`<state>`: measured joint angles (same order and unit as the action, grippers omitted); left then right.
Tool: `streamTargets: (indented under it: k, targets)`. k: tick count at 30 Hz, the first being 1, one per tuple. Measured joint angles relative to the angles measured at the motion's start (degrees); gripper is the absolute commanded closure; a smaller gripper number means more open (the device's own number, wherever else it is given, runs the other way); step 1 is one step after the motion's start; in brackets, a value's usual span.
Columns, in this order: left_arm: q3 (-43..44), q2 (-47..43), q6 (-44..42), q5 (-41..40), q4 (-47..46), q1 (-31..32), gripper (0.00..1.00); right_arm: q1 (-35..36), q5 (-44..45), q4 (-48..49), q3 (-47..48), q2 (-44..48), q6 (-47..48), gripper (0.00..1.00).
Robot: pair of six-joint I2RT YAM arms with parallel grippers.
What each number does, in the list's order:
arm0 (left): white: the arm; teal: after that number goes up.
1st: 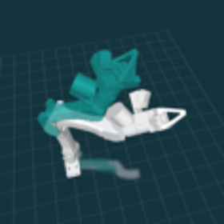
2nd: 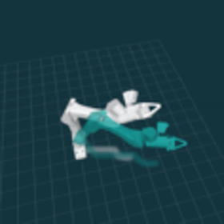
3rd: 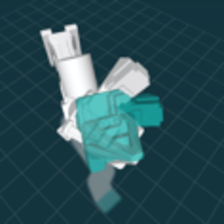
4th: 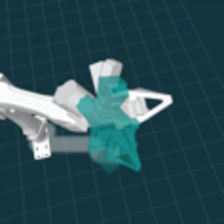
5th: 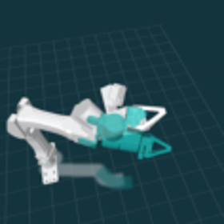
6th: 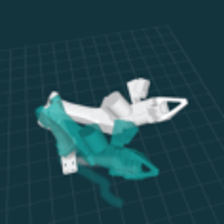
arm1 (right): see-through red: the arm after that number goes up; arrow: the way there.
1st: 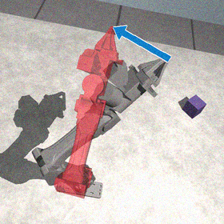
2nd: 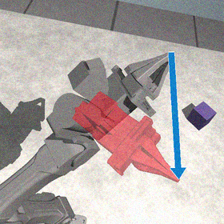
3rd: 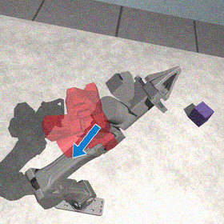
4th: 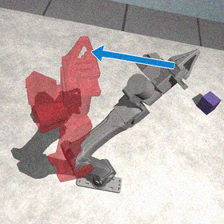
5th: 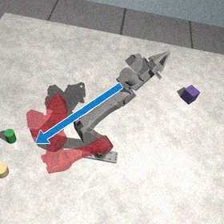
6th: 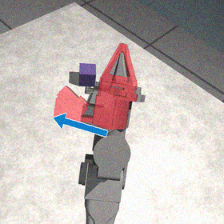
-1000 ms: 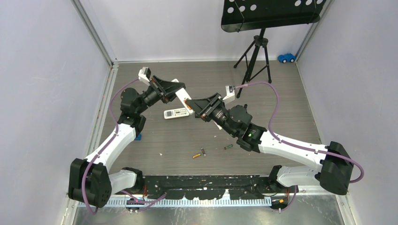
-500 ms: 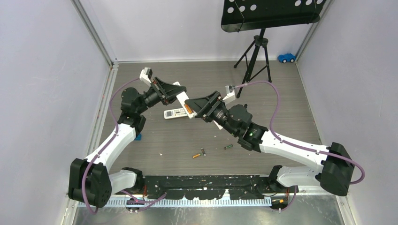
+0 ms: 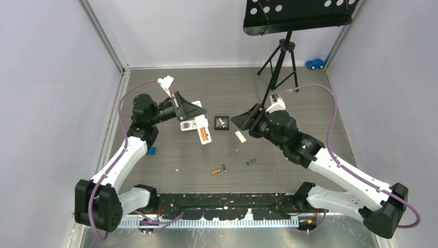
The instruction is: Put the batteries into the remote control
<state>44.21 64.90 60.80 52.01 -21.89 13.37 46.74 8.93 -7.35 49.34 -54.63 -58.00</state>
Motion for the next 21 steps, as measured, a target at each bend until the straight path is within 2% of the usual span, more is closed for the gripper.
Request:
streamTargets:
  k: [4,9,16,21]
  targets:
    - [-0.4,-1.0,-1.9,3.0,-1.2,0.0,1.00,-0.4,2.5,-12.5,0.4,-1.4,2.3,0.34]
    - [-0.4,-4.1,-9.1,2.4,5.7,0.0,1.00,-0.4,2.9,-20.9,0.4,-6.4,5.1,0.37]
    - [-0.4,-4.7,-15.1,-1.3,14.1,0.0,1.00,3.2,1.8,-21.4,0.2,-17.2,9.0,0.46]
    - [-0.4,-4.0,-16.5,-3.0,17.0,0.0,1.00,9.9,3.4,-21.1,0.8,-25.7,10.5,0.62]
